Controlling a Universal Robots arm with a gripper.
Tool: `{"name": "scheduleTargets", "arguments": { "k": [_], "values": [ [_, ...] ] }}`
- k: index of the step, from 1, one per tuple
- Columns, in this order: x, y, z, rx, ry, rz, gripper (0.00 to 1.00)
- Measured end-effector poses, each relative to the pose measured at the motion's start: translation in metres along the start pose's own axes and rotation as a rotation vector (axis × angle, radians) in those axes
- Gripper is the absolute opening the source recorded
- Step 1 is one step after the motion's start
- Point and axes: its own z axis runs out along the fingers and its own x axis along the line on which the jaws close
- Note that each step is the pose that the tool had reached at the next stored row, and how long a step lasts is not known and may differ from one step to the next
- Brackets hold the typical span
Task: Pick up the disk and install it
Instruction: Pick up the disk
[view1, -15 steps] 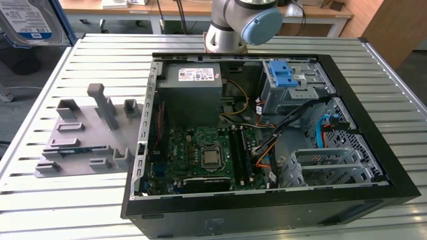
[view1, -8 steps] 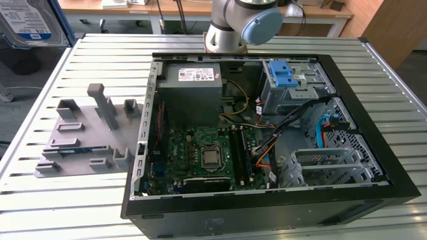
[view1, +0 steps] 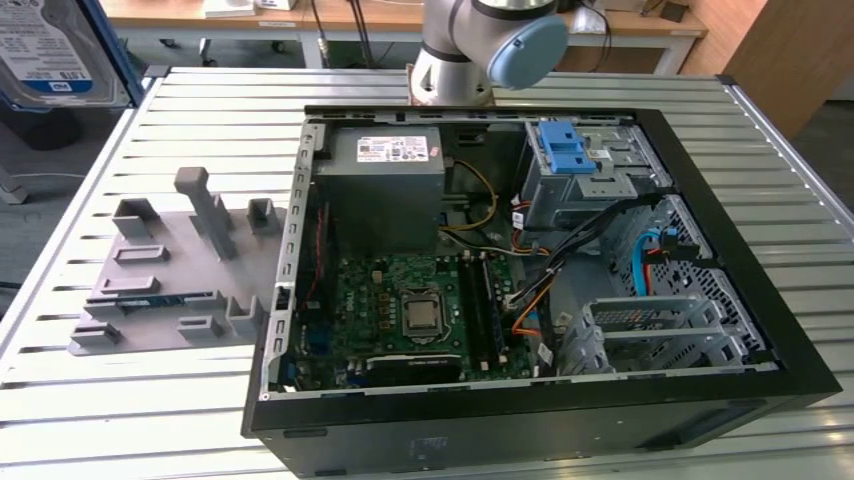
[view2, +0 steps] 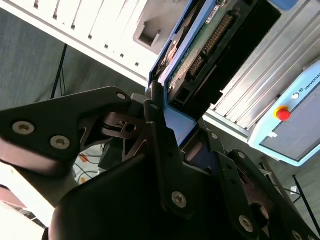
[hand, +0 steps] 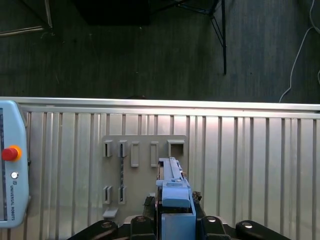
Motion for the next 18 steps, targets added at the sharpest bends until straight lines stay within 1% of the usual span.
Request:
{"name": "scheduleTargets", "arguments": {
  "k": [3,7,12,18],
  "values": [
    [0.0020,-0.0018,-0.0001,0.0000,0.0000,0.000,0.36],
    [0.0025,-0.0074,-0.0002,-0.0001,0.0000,0.000,0.36],
    [0.0031,-0.0161,-0.0003,-0.0003,0.0000,0.000,0.36],
    [0.0048,-0.0293,-0.0004,-0.0021,0.0000,0.000,0.36]
  ]
}}
